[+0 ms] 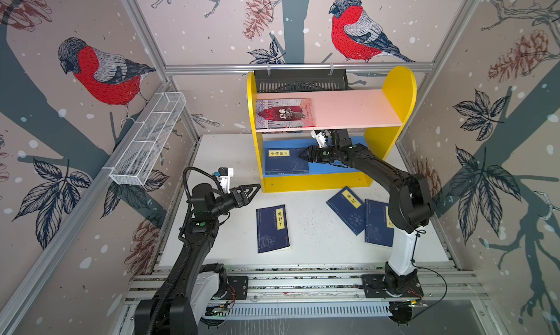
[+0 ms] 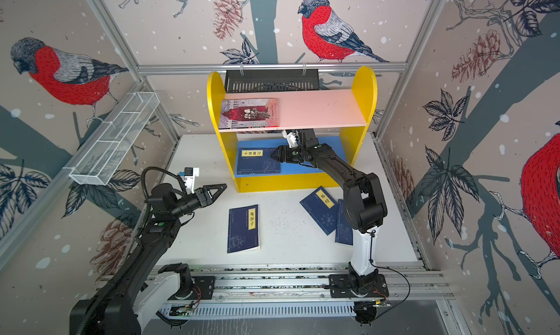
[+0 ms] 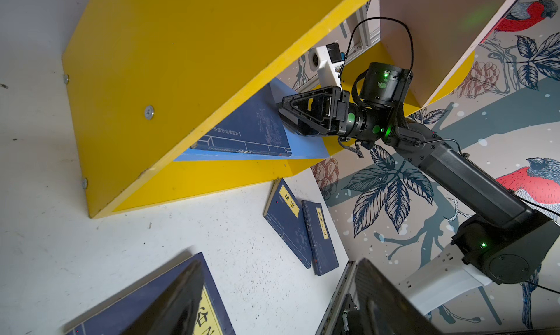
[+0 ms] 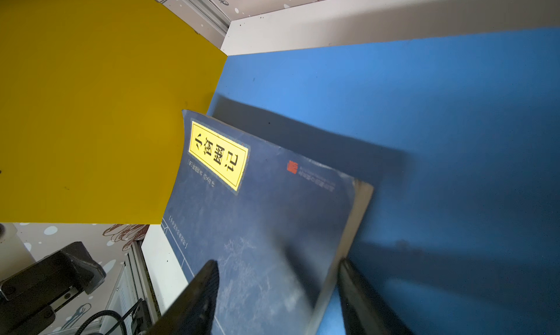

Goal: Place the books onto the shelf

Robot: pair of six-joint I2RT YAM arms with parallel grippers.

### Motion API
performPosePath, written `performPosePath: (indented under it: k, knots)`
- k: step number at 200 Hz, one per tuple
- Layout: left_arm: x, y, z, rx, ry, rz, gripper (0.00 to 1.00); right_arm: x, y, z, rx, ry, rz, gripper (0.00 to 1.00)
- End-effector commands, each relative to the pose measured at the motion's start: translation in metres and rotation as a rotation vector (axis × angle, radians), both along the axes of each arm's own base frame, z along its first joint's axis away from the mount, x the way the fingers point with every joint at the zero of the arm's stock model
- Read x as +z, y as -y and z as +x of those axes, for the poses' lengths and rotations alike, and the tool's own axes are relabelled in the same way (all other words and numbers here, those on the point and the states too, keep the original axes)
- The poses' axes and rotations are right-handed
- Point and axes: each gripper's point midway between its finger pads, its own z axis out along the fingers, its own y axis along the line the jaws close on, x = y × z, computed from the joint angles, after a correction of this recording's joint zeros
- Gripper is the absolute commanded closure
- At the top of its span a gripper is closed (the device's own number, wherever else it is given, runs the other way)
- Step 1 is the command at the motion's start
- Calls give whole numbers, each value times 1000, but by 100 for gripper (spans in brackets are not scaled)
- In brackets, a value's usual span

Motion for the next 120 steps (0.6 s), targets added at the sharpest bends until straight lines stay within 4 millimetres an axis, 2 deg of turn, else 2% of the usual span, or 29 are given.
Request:
performPosePath:
  k: [1, 120]
  knots:
    - [2, -1, 0, 4, 20, 6, 21, -16, 2, -6, -10, -55, -47, 36]
    - [2, -1, 0, 7, 23, 7, 20, -11, -9, -10, 10, -49, -39, 35]
